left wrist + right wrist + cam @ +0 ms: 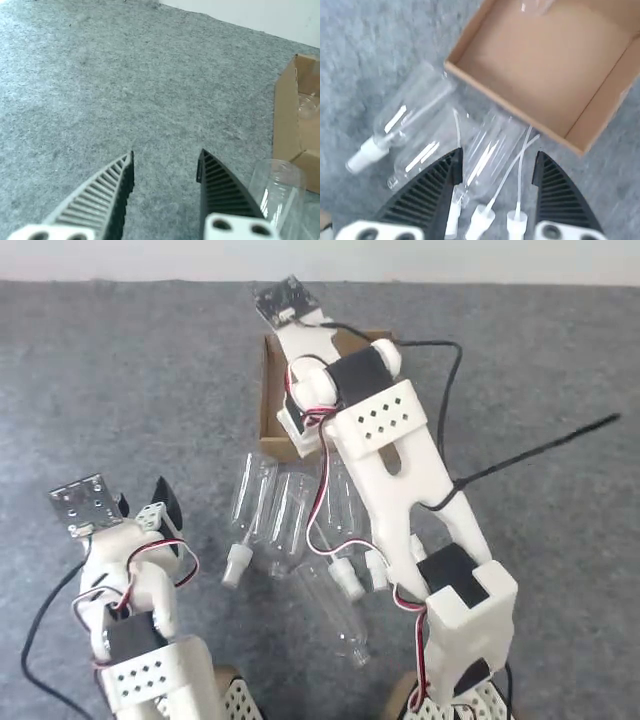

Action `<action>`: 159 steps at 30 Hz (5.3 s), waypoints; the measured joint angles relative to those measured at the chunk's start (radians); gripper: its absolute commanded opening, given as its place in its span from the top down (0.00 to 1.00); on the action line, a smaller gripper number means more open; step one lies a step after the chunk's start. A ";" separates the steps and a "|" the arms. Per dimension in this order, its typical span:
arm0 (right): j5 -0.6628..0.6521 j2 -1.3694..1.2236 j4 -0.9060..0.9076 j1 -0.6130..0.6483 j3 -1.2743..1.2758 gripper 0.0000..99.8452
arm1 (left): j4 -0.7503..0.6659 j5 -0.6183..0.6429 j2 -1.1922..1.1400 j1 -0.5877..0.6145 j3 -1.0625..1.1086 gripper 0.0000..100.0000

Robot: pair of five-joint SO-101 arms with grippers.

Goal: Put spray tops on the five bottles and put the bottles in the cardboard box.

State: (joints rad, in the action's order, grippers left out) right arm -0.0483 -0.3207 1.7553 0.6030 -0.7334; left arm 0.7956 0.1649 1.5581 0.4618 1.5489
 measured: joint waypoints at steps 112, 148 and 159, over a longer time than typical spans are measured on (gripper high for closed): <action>0.454 0.486 -0.290 -0.525 0.984 0.81 | 0.000 0.000 0.000 0.000 0.014 0.80; 0.715 0.750 -0.623 -0.583 1.412 0.63 | 0.000 0.000 0.000 0.000 0.014 0.80; -0.072 0.801 -0.422 -0.618 1.241 0.63 | 0.000 0.000 0.000 0.000 0.014 0.80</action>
State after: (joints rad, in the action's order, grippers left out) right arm -0.1204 0.4803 1.3334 -0.0153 0.5079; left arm 0.7956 0.1649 1.5581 0.4618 1.5627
